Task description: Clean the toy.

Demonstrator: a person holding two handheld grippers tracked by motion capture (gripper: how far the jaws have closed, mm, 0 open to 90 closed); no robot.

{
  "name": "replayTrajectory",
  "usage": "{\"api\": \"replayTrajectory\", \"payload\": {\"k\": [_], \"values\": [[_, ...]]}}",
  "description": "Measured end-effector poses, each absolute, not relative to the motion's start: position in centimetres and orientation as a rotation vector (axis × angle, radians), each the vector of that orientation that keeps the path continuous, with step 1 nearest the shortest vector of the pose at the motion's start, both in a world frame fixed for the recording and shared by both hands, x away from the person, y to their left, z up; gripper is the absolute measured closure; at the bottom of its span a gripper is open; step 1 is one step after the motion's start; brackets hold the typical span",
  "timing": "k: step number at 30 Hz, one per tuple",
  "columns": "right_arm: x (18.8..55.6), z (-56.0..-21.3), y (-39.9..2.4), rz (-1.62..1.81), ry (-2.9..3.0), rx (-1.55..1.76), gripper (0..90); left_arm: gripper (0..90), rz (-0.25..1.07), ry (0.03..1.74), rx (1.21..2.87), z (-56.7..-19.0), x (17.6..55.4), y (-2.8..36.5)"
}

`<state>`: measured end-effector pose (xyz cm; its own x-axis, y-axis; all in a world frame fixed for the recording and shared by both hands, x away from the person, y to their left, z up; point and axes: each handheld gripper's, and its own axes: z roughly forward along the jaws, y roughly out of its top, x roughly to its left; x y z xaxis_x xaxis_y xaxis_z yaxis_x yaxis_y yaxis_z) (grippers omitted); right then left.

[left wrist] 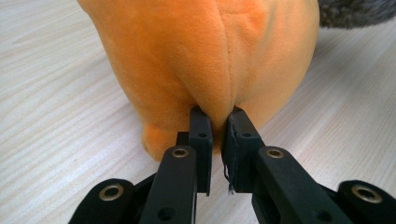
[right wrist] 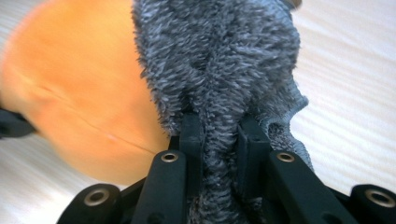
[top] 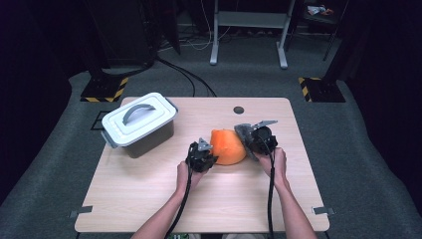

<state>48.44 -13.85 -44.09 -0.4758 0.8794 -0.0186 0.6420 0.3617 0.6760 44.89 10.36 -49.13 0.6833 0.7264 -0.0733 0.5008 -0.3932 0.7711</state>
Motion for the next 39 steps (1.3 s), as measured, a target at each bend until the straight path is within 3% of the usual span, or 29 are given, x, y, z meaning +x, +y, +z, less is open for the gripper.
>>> {"api": "replayTrajectory", "payload": {"k": [15,23,29,37,39], "values": [[49.0,-47.7,-15.1,0.774,2.306,1.413,75.5,82.2,0.344,0.932,2.095,-49.0,45.0,10.4],[47.3,-44.1,-15.9,0.856,2.241,1.369,75.5,81.9,0.330,0.942,2.065,-49.3,44.7,10.7],[46.5,-41.2,-13.6,0.941,2.234,1.262,75.5,81.7,0.328,0.942,2.066,-49.3,44.9,10.8],[47.7,-42.6,-11.4,0.854,2.290,1.245,75.6,78.0,0.333,0.939,2.057,-49.1,45.0,10.8],[47.8,-42.7,-11.2,0.847,2.281,1.241,75.6,70.9,0.339,0.936,2.051,-49.0,45.1,11.0]]}}
